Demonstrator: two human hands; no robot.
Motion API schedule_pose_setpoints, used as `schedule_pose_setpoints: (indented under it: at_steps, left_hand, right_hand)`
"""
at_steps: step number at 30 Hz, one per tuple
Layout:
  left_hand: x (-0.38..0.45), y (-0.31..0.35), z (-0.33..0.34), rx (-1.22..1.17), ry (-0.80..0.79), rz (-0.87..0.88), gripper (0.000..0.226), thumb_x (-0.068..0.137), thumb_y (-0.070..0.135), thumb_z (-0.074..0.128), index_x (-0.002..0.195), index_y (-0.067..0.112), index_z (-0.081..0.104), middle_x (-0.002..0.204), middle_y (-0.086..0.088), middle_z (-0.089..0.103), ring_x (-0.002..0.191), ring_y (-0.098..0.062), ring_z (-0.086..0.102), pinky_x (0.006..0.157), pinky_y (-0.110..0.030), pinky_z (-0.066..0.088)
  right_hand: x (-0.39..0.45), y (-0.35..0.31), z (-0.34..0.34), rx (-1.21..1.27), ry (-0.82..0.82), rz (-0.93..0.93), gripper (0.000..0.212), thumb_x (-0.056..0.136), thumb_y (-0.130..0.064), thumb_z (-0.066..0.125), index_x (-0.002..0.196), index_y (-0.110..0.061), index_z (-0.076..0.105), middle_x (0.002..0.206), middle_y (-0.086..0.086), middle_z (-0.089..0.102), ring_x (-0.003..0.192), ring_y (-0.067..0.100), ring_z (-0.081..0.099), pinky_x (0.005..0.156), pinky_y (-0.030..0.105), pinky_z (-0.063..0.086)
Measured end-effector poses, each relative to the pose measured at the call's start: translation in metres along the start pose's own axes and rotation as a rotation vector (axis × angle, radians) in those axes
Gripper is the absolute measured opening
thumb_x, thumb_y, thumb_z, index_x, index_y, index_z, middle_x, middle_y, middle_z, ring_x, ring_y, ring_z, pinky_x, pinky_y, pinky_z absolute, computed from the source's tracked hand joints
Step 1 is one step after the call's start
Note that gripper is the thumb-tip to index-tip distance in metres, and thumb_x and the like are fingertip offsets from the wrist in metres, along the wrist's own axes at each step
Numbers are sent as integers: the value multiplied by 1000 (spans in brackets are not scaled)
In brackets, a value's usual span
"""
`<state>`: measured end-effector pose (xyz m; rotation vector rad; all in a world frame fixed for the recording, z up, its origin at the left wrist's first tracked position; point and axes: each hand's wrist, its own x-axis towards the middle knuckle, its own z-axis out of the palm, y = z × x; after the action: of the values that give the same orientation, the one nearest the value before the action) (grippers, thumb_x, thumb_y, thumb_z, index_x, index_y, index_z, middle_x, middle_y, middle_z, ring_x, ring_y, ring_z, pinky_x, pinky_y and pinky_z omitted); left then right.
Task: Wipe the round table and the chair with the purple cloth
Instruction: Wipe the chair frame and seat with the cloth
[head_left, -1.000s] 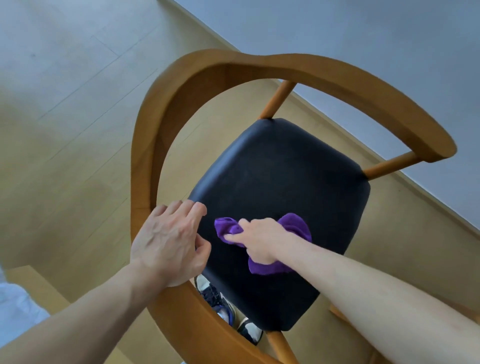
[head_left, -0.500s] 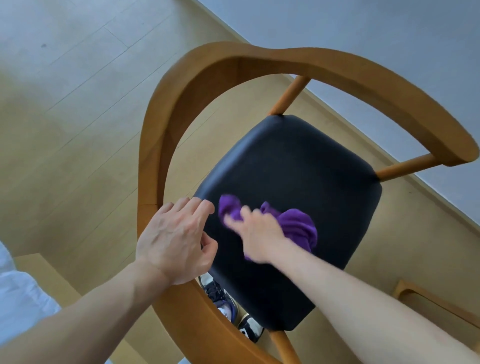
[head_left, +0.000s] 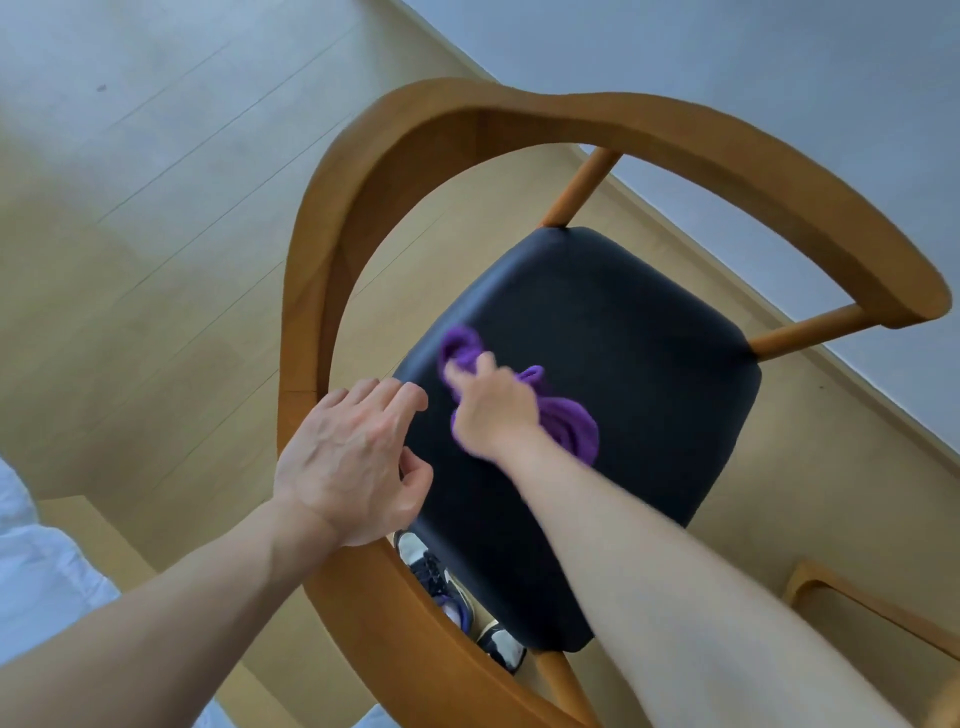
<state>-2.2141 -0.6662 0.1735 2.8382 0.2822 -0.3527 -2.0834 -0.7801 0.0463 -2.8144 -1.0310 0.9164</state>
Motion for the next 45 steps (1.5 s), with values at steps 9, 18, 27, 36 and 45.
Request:
schedule_pose_setpoints:
  at_steps: [9, 18, 27, 36, 45]
  left_hand:
    - [2, 1, -3, 110, -130, 268, 60, 76, 44, 54, 130, 18, 57, 108, 0, 67, 93, -20, 65, 81, -37, 56]
    - [52, 75, 33, -189, -16, 320, 73, 76, 38, 52, 145, 19, 41, 133, 3, 51, 115, -21, 54, 97, -33, 47]
    - [30, 70, 32, -432, 19, 129, 65, 80, 36, 53, 143, 32, 36, 134, 15, 48, 116, -4, 47, 95, -20, 42]
    - [33, 62, -24, -976, -361, -343, 86, 77, 27, 63, 155, 26, 27, 159, -2, 36, 145, -21, 35, 117, -41, 35]
    - [-32, 99, -120, -1253, -582, -231, 53, 83, 45, 73, 130, 43, 49, 131, 7, 63, 119, -20, 64, 106, -43, 52]
  right_hand:
    - [-99, 61, 16, 154, -154, -158, 50, 90, -27, 51, 137, -43, 53, 125, 3, 47, 109, 33, 61, 87, 43, 52]
    - [28, 185, -74, 846, 350, 794, 61, 99, -21, 53, 157, -28, 36, 154, 14, 32, 129, 35, 52, 99, 37, 45]
    - [-18, 75, -23, 562, -293, 77, 54, 91, -22, 48, 138, -47, 55, 147, 4, 48, 133, 29, 49, 107, 38, 42]
    - [-160, 43, -69, 1576, -47, 85, 58, 81, -15, 51, 138, -14, 61, 132, 8, 67, 121, 17, 61, 108, 29, 43]
    - [-234, 15, -182, 1122, 232, 3, 59, 100, -7, 57, 153, -31, 45, 140, -10, 61, 129, 6, 56, 113, 36, 46]
